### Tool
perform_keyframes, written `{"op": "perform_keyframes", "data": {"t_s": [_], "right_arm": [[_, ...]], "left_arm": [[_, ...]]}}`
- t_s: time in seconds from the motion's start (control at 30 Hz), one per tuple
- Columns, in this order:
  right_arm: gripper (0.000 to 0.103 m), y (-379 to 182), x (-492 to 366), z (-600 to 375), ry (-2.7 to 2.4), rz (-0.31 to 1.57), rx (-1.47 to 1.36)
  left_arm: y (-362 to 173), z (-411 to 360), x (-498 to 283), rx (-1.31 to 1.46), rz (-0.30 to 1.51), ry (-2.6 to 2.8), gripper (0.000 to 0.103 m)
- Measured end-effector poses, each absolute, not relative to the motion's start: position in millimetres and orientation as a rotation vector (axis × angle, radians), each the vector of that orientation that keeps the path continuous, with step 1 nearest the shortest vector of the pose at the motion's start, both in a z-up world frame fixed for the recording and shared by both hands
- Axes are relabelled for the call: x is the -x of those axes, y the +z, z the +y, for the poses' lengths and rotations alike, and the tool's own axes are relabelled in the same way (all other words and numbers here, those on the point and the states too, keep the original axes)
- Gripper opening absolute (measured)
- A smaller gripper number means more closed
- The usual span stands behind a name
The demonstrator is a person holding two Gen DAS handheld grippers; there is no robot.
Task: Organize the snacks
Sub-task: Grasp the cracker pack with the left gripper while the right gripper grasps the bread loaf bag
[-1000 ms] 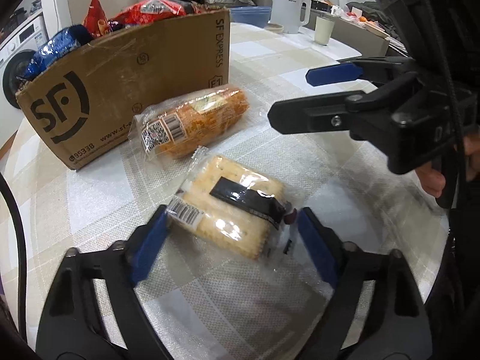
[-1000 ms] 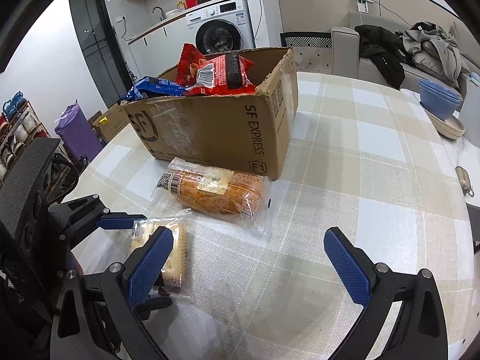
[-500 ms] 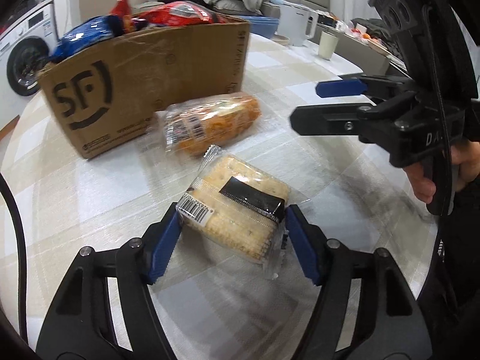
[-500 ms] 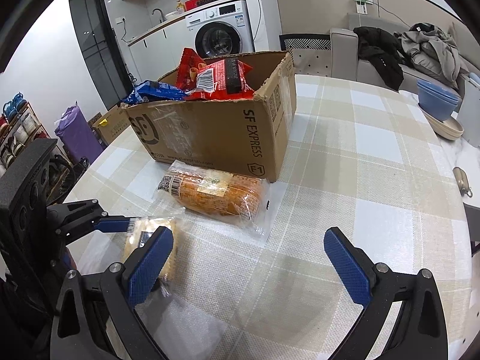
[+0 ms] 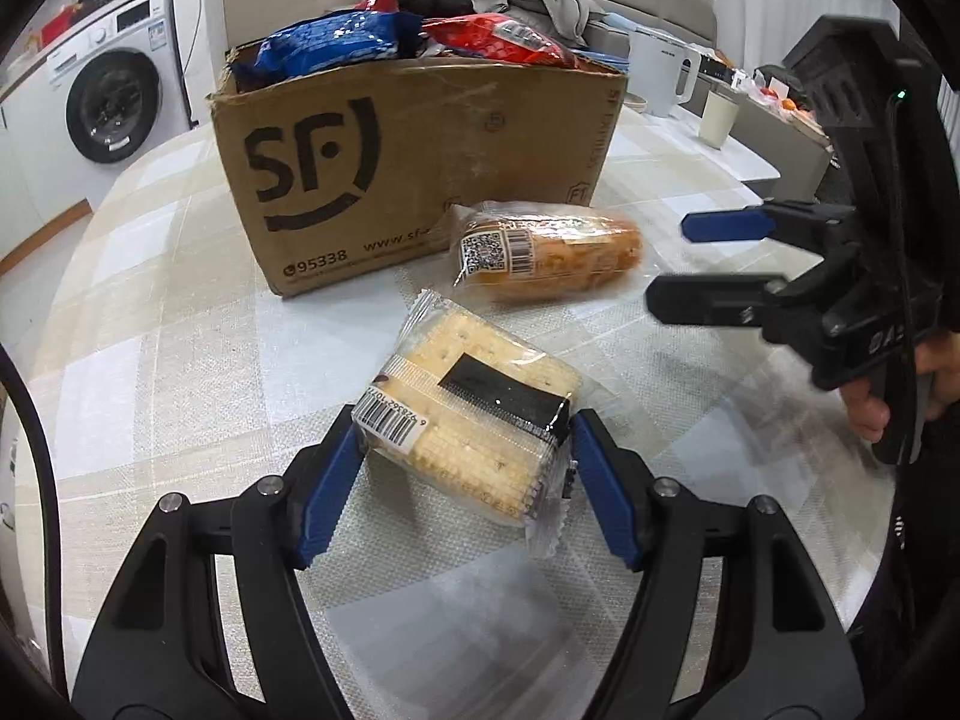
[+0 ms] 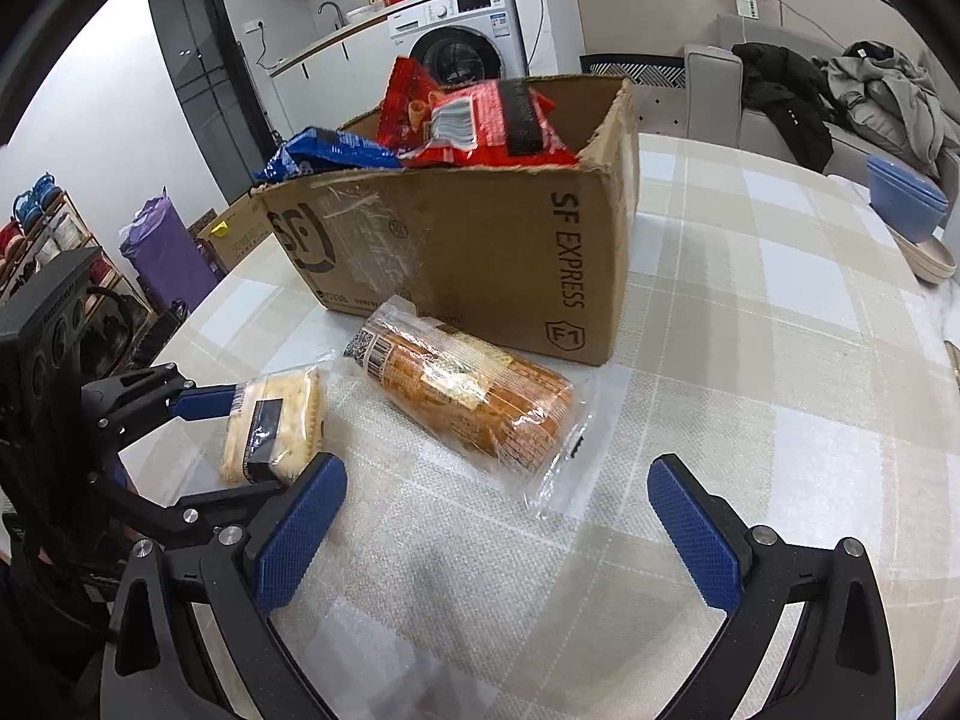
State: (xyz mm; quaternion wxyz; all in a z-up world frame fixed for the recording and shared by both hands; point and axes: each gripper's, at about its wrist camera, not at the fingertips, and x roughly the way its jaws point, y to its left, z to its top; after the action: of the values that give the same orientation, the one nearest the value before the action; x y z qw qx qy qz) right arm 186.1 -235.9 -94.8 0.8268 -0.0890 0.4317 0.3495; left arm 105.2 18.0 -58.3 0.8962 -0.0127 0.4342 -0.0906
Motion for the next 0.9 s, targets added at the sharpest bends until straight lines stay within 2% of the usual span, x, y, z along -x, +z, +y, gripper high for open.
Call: {"op": "perform_keyframes", "data": {"t_s": [0.5,0.57,0.67,0.9], "right_arm": [[0.102,-108,-219,-191,0.805,0.975,0.271],[0.099,-110,-215,-188,0.823,0.976,0.278],[0.086,-108,-207,-188,0.862,0.970,0.273],[0.085,-108,-203,-179,0.847,0.944,0.310]], "left_arm": [[-63,32,-118,0.042,0.907,-0.147,0.067],[-61,36,-118,0.015,0.896,-0.112,0.067],[-60,53,-122,0.039,0.891,-0.074,0.067],[-60,73,-130,0.079,0.883,-0.019,0.067]]}}
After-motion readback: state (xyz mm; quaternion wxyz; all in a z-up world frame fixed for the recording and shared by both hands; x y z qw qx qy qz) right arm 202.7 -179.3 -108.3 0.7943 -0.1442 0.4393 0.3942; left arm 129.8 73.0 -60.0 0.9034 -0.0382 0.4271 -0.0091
